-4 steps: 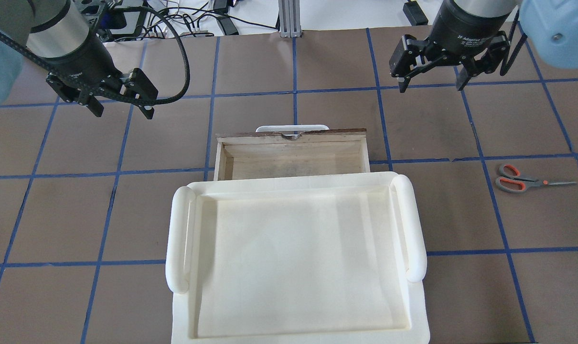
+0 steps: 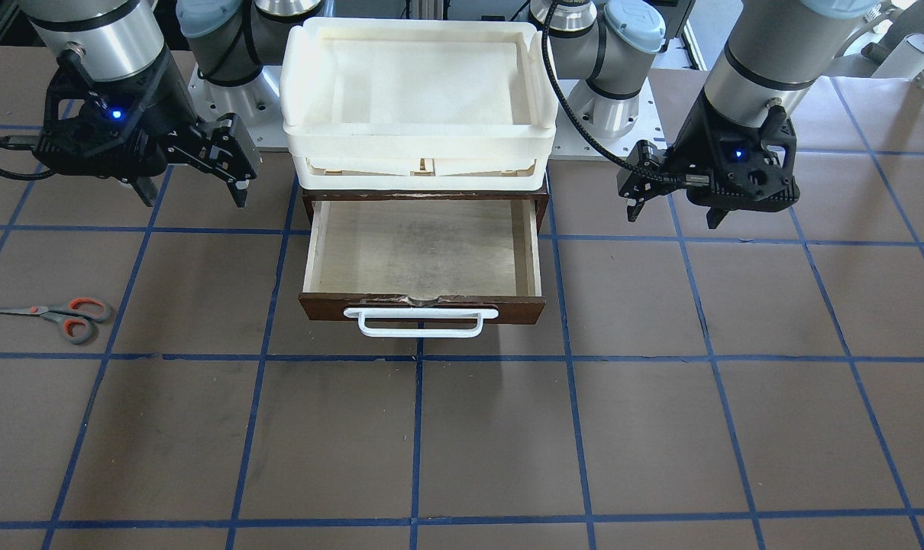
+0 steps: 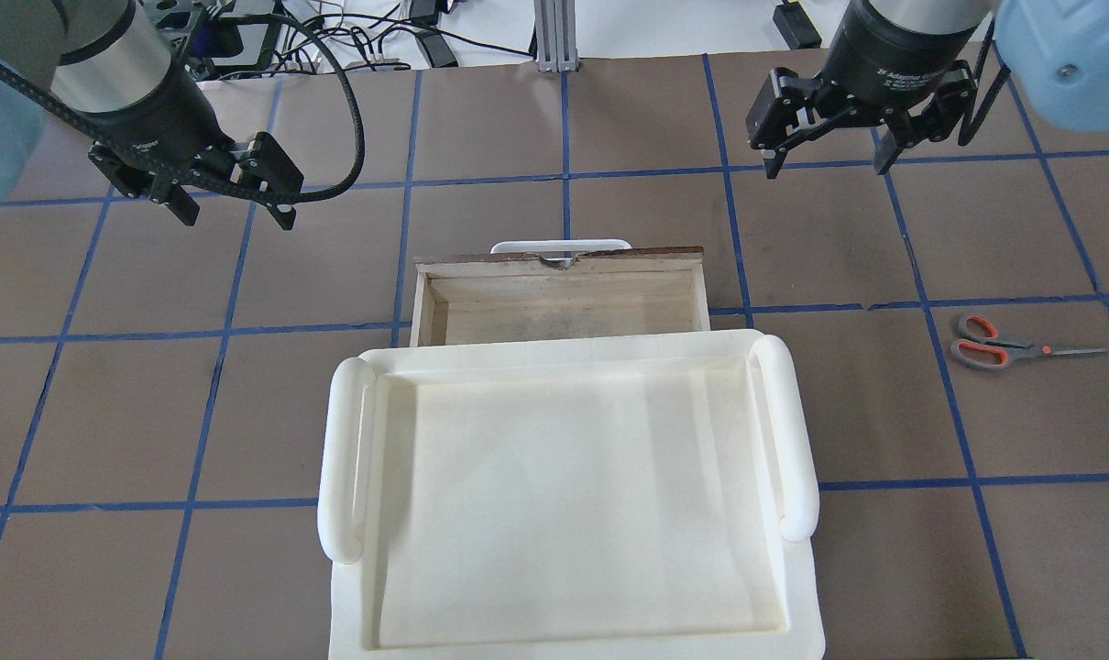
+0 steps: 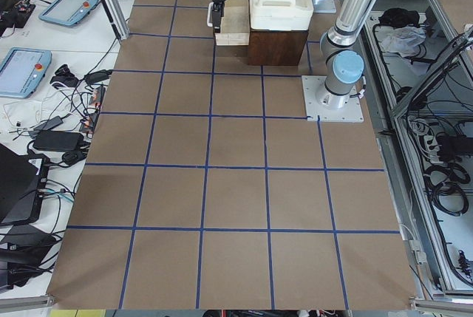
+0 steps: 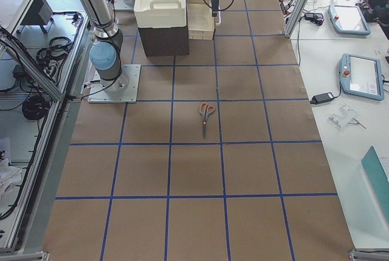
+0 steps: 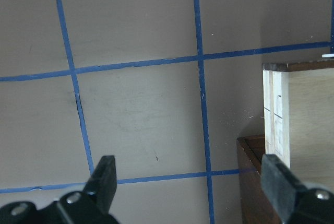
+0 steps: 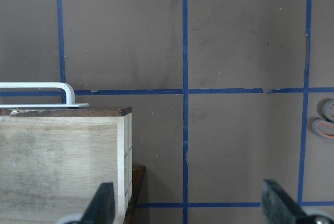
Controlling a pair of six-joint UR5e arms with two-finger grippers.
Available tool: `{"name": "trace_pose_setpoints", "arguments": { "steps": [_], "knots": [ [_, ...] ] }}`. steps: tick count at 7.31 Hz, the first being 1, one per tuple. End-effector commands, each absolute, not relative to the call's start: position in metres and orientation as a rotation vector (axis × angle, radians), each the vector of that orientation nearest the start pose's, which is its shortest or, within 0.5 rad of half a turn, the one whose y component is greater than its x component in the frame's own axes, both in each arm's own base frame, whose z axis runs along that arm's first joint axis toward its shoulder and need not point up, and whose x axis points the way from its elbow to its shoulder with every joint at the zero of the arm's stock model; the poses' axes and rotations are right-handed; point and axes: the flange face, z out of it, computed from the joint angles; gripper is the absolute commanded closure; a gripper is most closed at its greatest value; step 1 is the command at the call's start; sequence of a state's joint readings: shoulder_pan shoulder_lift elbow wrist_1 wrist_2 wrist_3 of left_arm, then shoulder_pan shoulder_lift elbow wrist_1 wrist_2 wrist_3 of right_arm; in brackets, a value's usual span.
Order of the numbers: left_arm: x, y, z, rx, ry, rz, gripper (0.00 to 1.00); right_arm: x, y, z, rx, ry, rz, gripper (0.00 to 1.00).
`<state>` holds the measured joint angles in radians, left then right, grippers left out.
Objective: Put scissors in drawer and close it
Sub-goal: 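Move the right gripper outward toward the orange-and-grey scissors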
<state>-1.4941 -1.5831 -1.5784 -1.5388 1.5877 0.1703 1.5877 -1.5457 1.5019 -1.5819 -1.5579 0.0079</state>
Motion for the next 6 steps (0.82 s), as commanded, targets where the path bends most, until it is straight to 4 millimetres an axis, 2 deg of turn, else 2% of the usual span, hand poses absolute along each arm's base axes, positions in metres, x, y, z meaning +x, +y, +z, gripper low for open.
{"name": "trace_pose_setpoints", "arguments": {
  "steps": [1,3,4,5,6],
  "knots": [
    [-0.093,-0.507,0.481,0.148,3.118,-0.015,0.00,0.138,-0.506,0.505,-0.146,3.128,-0.073,0.00],
    [-0.093,-0.506,0.481,0.148,3.120,-0.013,0.00,0.115,-0.512,0.506,-0.439,3.113,-0.080,0.00],
    [-0.093,-0.506,0.481,0.148,3.120,-0.013,0.00,0.091,-0.513,0.506,-0.516,3.105,-0.060,0.00],
    [-0.093,-0.506,0.480,0.148,3.119,-0.011,0.00,0.056,-0.517,0.504,-0.555,3.100,-0.042,0.00],
    [-0.093,-0.506,0.480,0.148,3.119,-0.011,0.00,0.024,-0.517,0.494,-0.676,3.073,0.000,0.00]
  ]
}}
